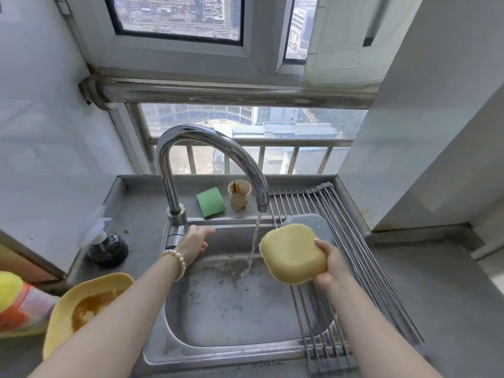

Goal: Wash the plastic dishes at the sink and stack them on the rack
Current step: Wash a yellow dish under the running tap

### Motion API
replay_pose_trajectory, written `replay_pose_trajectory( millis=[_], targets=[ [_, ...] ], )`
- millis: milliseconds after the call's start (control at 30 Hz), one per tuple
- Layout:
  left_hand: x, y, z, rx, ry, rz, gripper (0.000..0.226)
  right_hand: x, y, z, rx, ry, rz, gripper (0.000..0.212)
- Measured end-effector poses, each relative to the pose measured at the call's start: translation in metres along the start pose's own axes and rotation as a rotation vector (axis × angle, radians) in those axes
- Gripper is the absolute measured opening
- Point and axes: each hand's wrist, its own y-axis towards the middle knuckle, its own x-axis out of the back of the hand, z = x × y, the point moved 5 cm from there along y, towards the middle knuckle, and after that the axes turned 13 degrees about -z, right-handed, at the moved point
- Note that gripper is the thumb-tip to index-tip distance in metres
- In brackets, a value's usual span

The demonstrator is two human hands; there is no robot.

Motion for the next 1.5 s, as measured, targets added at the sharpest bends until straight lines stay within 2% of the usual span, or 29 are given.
replay_pose_trajectory(
  millis=[100, 167, 300, 467, 533, 600, 733, 800, 867, 1000, 1133, 1233, 1300, 1367, 1500],
  targets=[
    [-0.010, -0.002, 0.006, -0.067, 0.148, -0.045, 0.019, 0.007, 0.006, 0.021, 0.063, 0.108, -0.039, 0.009],
    [-0.025, -0.009, 0.009, -0.058, 0.172, 0.028, 0.018, 0.012, 0.022, 0.032, 0.080, 0.159, -0.102, 0.009],
    [-0.049, -0.025, 0.022, -0.021, 0.302, 0.222, 0.018, 0.018, 0.053, 0.054, 0.137, 0.273, -0.210, 0.039],
    [-0.038, -0.023, 0.036, 0.012, 0.320, 0.211, 0.018, 0.018, 0.076, 0.058, 0.195, 0.252, -0.283, 0.043],
    [-0.031, -0.022, 0.037, 0.017, 0.311, 0.186, 0.018, 0.016, 0.073, 0.056, 0.255, 0.106, -0.355, 0.046],
    [-0.026, -0.021, 0.036, 0.007, 0.321, 0.167, 0.017, 0.019, 0.070, 0.054, 0.306, -0.124, -0.507, 0.053],
    [-0.022, -0.019, 0.033, -0.018, 0.325, 0.141, 0.016, 0.023, 0.065, 0.059, 0.369, -0.550, -0.707, 0.062],
    [-0.024, -0.020, 0.030, -0.028, 0.324, 0.146, 0.016, 0.024, 0.063, 0.063, 0.418, -0.749, -0.780, 0.056],
    [-0.026, -0.021, 0.028, -0.035, 0.320, 0.156, 0.016, 0.021, 0.059, 0.066, 0.555, -0.854, -0.788, 0.046],
    [-0.026, -0.022, 0.025, -0.042, 0.307, 0.159, 0.015, -0.005, 0.043, 0.052, 0.891, -1.083, -0.597, 0.049],
    [-0.014, -0.024, 0.024, -0.059, 0.312, 0.159, 0.014, -0.024, 0.023, 0.026, 1.036, -1.170, -0.484, 0.040],
    [0.005, -0.027, 0.025, -0.056, 0.253, 0.129, 0.015, -0.048, -0.008, -0.011, 1.111, -1.181, -0.295, 0.022],
    [0.022, -0.029, 0.030, -0.064, 0.251, 0.098, 0.017, -0.074, -0.028, -0.049, 1.069, -1.243, -0.098, 0.010],
    [0.041, -0.033, 0.038, -0.073, 0.251, 0.084, 0.021, -0.101, -0.042, -0.092, 0.955, -1.337, 0.097, 0.010],
    [0.086, -0.044, 0.043, -0.126, 0.152, 0.003, 0.017, -0.156, -0.082, -0.163, 0.816, -1.429, 0.438, 0.038]
  ],
)
